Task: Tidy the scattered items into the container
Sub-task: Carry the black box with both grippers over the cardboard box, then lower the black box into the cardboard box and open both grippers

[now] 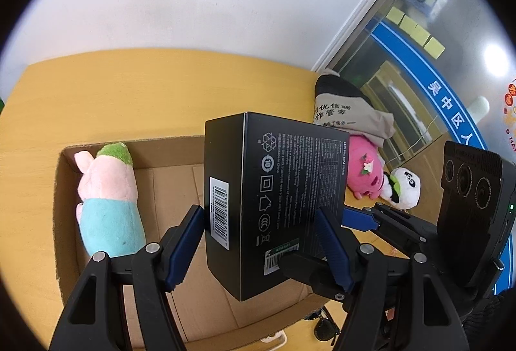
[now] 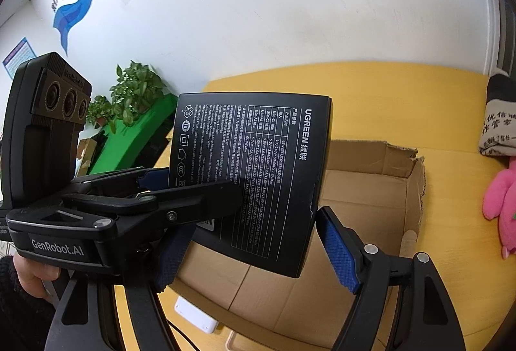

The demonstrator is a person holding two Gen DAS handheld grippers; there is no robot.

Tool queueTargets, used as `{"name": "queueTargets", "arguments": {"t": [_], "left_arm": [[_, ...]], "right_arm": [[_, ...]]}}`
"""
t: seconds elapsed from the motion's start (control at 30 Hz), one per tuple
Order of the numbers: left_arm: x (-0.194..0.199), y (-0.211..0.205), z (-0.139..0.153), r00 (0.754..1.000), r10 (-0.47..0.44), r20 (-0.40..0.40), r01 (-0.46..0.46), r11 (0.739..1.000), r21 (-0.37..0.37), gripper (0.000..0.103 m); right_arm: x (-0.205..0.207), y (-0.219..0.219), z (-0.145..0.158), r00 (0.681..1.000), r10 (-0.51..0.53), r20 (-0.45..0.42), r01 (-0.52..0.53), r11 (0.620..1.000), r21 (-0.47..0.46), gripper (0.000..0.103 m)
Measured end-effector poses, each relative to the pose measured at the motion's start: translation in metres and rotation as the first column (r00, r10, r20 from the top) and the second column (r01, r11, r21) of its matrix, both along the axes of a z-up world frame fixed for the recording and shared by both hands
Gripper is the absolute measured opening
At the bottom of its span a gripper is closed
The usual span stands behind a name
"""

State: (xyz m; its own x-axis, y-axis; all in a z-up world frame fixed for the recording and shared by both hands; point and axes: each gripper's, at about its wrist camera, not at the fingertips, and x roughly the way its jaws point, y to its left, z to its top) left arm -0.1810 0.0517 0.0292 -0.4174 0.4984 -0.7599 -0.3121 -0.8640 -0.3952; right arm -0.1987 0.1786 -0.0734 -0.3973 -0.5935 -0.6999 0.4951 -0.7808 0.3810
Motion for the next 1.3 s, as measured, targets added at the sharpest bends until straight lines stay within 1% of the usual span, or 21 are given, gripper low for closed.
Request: {"name": "queueTargets", "arguments": {"t": [0.1, 0.33, 0.53, 0.7, 0.87, 0.93, 1.03, 1.1, 1.17, 1.2, 1.23, 1.27, 1.3], "left_arm": [[-0.012, 0.001, -0.016, 1.0, -0.008, 0.024, 0.008, 1.0, -0.007, 0.07], [-0.033, -0.001, -0.05, 0.996, -0.003, 0.086, 0.003, 1.0, 0.004, 0.07], [-0.05, 0.002, -0.091, 0.985, -0.003, 0.173, 0.001, 1.0, 0.014, 0.07], [-0.067, 0.004, -0.117, 0.976, 0.012, 0.217, -0.009, 1.0, -0.017, 0.07], [-0.096, 0.0, -0.141, 0.962, 0.045, 0.268, -0.037, 0.999, -0.037, 0.07], [-0.108, 0.001, -0.152, 0.955, 0.055, 0.292, -0.039, 0.998, -0.058, 0.07], [-0.123, 0.006, -0.169, 0.945, 0.074, 0.319, -0.036, 0.992, -0.124, 0.07], [-0.129, 0.008, -0.178, 0.934, 0.092, 0.344, -0.037, 0.986, -0.164, 0.067], [-0.129, 0.007, -0.181, 0.93, 0.104, 0.353, -0.044, 0.984, -0.174, 0.068], [-0.128, 0.006, -0.179, 0.932, 0.116, 0.345, -0.054, 0.982, -0.184, 0.068], [-0.126, 0.004, -0.176, 0.936, 0.122, 0.33, -0.06, 0.98, -0.191, 0.068], [-0.123, 0.003, -0.171, 0.942, 0.124, 0.311, -0.063, 0.978, -0.201, 0.07], [-0.121, 0.002, -0.167, 0.947, 0.127, 0.295, -0.064, 0.975, -0.213, 0.07]], "right_arm": [[-0.011, -0.002, -0.014, 1.0, -0.009, 0.024, 0.008, 1.0, 0.011, 0.081], [-0.031, -0.005, -0.047, 0.996, -0.022, 0.092, 0.02, 1.0, 0.02, 0.081], [-0.048, -0.004, -0.084, 0.981, -0.05, 0.189, 0.044, 0.998, 0.036, 0.081], [-0.063, -0.003, -0.112, 0.967, -0.068, 0.245, 0.057, 0.997, 0.048, 0.08], [-0.094, -0.007, -0.137, 0.952, -0.064, 0.3, 0.056, 0.998, 0.036, 0.08], [-0.106, -0.008, -0.149, 0.945, -0.065, 0.322, 0.054, 0.998, 0.043, 0.08], [-0.121, -0.011, -0.167, 0.938, -0.064, 0.34, 0.047, 0.997, 0.058, 0.079], [-0.127, -0.012, -0.178, 0.933, -0.059, 0.356, 0.04, 0.997, 0.058, 0.079], [-0.129, -0.014, -0.183, 0.928, -0.054, 0.368, 0.033, 0.997, 0.063, 0.079], [-0.129, -0.013, -0.182, 0.931, -0.054, 0.36, 0.031, 0.997, 0.07, 0.079], [-0.128, -0.013, -0.18, 0.935, -0.052, 0.351, 0.028, 0.997, 0.073, 0.081], [-0.126, -0.012, -0.176, 0.941, -0.047, 0.336, 0.024, 0.997, 0.074, 0.087], [-0.124, -0.012, -0.17, 0.948, -0.045, 0.315, 0.02, 0.996, 0.084, 0.09]]}}
